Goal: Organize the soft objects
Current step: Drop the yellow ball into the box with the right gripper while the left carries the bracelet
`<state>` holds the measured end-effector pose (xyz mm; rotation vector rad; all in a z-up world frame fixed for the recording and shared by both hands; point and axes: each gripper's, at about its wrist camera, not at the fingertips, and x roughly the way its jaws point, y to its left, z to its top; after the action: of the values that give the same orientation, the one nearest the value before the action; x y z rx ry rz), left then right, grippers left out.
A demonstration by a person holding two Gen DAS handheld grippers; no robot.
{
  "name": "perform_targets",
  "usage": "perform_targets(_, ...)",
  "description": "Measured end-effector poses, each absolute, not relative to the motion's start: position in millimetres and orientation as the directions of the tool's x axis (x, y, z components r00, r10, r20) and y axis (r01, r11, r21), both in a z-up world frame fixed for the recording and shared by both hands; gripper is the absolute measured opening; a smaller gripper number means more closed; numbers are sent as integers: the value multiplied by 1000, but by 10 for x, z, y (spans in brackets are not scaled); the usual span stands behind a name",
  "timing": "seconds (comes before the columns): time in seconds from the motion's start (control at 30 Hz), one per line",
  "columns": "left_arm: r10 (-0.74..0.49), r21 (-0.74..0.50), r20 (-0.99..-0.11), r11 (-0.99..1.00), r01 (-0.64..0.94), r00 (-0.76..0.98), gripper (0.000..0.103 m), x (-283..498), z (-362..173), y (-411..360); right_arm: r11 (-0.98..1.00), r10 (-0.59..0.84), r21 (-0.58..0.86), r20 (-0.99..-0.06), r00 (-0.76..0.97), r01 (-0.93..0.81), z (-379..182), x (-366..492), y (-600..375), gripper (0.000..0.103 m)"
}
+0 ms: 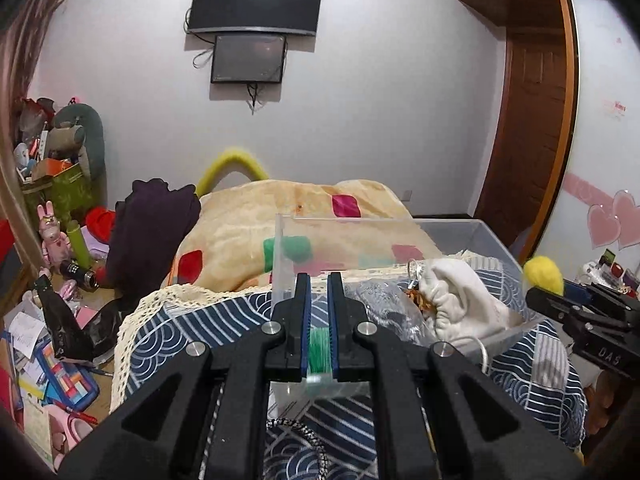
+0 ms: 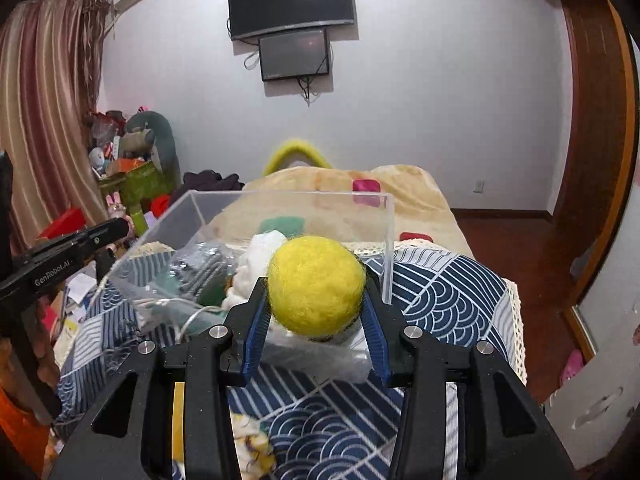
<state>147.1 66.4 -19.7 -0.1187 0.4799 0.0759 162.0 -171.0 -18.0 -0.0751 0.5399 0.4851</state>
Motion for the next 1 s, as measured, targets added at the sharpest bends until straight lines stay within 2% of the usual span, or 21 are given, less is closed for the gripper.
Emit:
perform_targets(0.17, 41, -75, -511, 993, -92, 859, 7, 1486, -317, 717, 887, 400, 32, -552, 732, -461, -303, 1785, -1609, 42)
perform_targets(0.3, -19, -92, -562, 995, -40, 827, 8, 1380, -469, 781, 885, 395, 24, -566, 724, -464, -377, 1787, -1605, 45)
perform_targets(0.4, 11, -20, -544, 999, -26, 839, 9, 1215, -453, 697, 881, 392, 8, -570, 722, -473, -366, 1743, -1586, 50)
perform_targets(0.47, 16, 11, -535, 1000, -12, 845, 20, 1115, -419, 634, 878, 396, 4, -569, 721, -479, -355, 1692, -1577, 57)
perform_targets(0.5, 15, 15, -538, 1000, -7, 843, 28, 1083, -422, 616, 878, 394, 0, -568, 723, -479, -348, 1690, -1579, 59)
perform_targets(0.53, 8, 13, -542, 1000, -1, 840, 29, 1044, -434, 609, 877, 394, -5, -565, 725, -481, -337, 1678, -1583, 60)
perform_targets(0.7, 14, 21, -568, 1000, -3, 823, 30, 985, -557, 643, 876, 394, -14, -554, 733, -482, -297, 1639, -1606, 60)
perform_targets(1.0, -32, -83, -710, 996, -39, 703, 30, 1295, -1037, 1023, 858, 435, 0, -534, 725, -514, -259, 1389, -1685, 60)
